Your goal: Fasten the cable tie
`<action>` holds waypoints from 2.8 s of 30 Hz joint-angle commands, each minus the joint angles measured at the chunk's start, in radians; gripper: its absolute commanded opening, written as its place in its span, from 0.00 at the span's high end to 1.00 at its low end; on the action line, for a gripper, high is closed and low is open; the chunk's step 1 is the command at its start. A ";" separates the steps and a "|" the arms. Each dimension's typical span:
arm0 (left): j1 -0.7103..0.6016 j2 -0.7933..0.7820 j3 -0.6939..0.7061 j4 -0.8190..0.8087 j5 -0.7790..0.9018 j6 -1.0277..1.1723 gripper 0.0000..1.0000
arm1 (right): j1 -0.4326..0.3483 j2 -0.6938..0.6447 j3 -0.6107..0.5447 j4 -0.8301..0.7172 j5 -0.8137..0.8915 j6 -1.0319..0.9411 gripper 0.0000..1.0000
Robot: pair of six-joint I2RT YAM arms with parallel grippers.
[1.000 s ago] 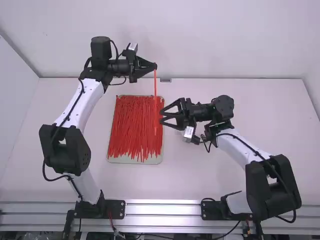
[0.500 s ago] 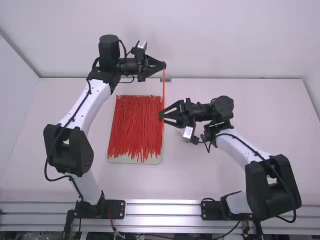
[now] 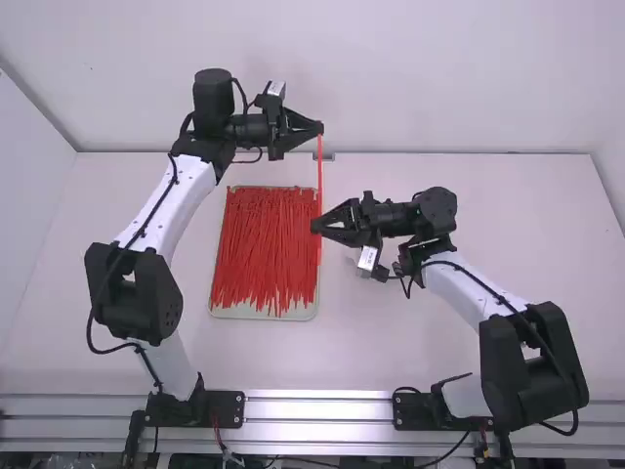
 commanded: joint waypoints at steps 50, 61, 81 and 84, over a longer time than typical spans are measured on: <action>0.009 -0.004 -0.001 0.079 0.012 0.030 0.98 | -0.022 -0.003 -0.007 0.000 0.030 0.011 1.00; 0.010 -0.004 -0.001 0.070 0.047 0.080 0.98 | -0.023 -0.003 -0.008 -0.023 0.029 0.141 1.00; 0.015 -0.004 -0.001 0.050 0.118 0.185 0.98 | 0.006 -0.003 -0.019 -0.023 0.210 0.773 1.00; 0.015 -0.004 -0.001 0.056 0.129 0.198 0.98 | 0.002 -0.003 -0.031 -0.023 0.116 0.683 1.00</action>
